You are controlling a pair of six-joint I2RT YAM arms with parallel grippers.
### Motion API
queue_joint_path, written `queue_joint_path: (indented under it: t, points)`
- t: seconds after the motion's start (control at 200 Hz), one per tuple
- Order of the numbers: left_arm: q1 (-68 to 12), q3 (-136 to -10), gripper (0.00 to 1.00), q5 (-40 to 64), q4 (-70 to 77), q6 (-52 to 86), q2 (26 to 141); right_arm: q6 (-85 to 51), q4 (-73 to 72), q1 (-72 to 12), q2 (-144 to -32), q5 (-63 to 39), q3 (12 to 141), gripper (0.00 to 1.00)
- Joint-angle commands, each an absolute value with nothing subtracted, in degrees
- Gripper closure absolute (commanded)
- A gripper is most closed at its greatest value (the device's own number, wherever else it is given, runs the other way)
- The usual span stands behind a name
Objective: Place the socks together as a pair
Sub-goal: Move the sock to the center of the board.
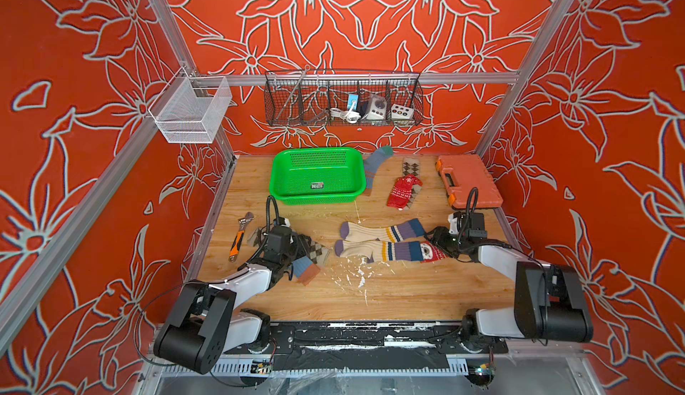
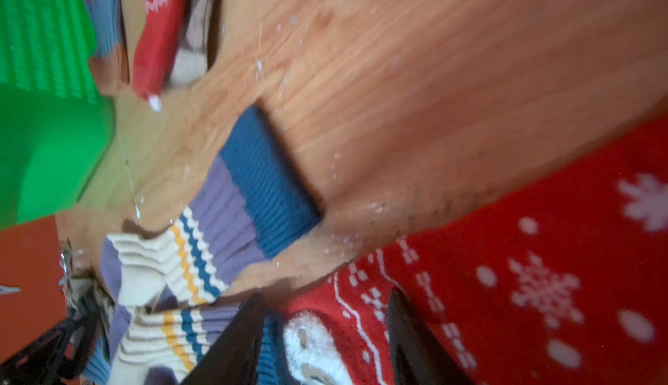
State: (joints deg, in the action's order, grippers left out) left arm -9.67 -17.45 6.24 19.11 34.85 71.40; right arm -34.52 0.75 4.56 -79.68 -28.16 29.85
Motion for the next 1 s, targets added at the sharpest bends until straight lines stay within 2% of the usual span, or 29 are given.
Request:
queue_joint_path:
  t: [0.0, 0.19, 0.345, 0.425, 0.575, 0.736, 0.996]
  points:
    - [-5.6, -16.1, 0.44, 9.8, 21.3, 35.7, 71.5, -37.2, -3.1, 8.8, -81.7, -28.1, 27.1, 0.43]
    - [-2.7, -16.5, 0.44, 12.2, 22.5, 35.5, 72.9, -36.8, -5.6, 15.9, -83.7, -29.3, 26.4, 0.44]
    - [-3.7, -16.8, 0.43, 10.7, 21.7, 34.2, 71.1, -35.2, -4.0, 16.0, -81.3, -28.7, 27.8, 0.45]
    - [-6.8, -18.5, 0.43, 7.0, 17.7, 33.0, 67.9, -33.6, -0.7, 13.6, -78.1, -28.3, 29.3, 0.45]
    - [-16.9, -22.6, 0.42, -0.7, 9.9, 32.2, 62.4, -29.3, 10.9, 2.8, -70.8, -21.4, 34.1, 0.4]
    - [-21.8, -18.8, 0.39, 2.4, 11.5, 35.6, 58.2, -28.3, 15.9, -1.2, -65.1, -22.4, 32.5, 0.43]
    - [-28.6, -22.8, 0.34, 6.4, 14.3, 36.5, 70.0, -26.8, 17.6, -5.5, -67.9, -22.0, 30.9, 0.45]
